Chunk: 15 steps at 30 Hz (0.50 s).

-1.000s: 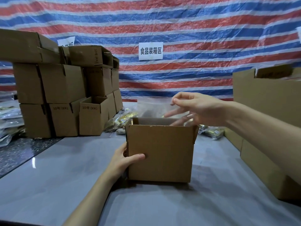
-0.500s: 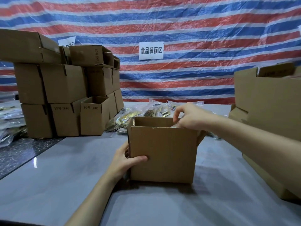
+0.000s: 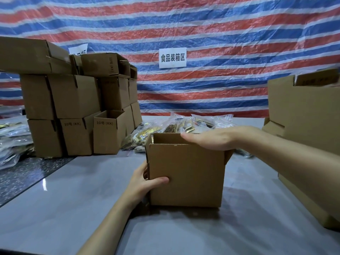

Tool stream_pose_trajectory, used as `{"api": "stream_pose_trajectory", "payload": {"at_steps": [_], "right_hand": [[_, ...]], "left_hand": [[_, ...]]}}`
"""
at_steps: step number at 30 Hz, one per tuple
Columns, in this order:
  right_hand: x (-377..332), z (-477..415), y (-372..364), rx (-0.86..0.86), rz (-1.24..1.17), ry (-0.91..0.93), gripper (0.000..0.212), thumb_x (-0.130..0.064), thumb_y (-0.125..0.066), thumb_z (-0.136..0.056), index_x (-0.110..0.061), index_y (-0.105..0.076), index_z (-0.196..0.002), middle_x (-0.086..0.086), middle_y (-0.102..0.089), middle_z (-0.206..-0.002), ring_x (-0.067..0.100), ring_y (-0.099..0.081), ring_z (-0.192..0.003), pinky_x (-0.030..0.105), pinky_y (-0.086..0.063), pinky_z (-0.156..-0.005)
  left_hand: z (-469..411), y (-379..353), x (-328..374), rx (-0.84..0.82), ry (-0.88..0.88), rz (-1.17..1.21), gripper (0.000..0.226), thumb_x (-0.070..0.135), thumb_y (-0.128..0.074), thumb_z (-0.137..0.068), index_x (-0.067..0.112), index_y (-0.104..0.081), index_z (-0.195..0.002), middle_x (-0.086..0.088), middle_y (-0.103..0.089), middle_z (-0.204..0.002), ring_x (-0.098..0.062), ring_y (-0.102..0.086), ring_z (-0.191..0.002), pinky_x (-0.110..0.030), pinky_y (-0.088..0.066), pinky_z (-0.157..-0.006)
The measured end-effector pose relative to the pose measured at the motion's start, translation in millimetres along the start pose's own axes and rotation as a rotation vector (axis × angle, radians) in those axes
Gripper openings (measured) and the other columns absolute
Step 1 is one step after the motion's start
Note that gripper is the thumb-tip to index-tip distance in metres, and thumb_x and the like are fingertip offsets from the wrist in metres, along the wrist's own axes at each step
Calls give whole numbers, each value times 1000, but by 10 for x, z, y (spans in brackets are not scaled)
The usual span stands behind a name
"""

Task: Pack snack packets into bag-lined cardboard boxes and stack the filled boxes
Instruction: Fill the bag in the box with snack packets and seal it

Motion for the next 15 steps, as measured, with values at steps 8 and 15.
{"api": "stream_pose_trajectory", "payload": {"at_steps": [8, 15], "right_hand": [[-103, -149, -52, -122, -280, 84, 62, -60, -39, -102, -20, -50, -148, 7, -52, -151, 27, -48, -140, 38, -40, -114], [-80, -291, -225, -244, -108, -87, 79, -82, -26, -90, -33, -44, -150, -3, -49, -154, 26, -43, -143, 47, -28, -117]], "left_hand": [[1, 15, -42, 10, 15, -35, 74, 37, -88, -53, 14, -65, -120, -2, -77, -111, -19, -73, -102, -25, -57, -78], [0, 34, -73, 18, 29, -61, 71, 38, -88, -52, 16, -66, -117, 0, -77, -110, -17, -73, -101, -24, -58, -76]]}}
Point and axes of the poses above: each hand's wrist, its own z-axis away from the middle knuckle, its own y-axis out of the back of the hand, x = y × z, the point moved 9 cm from there along -z, towards the middle knuckle
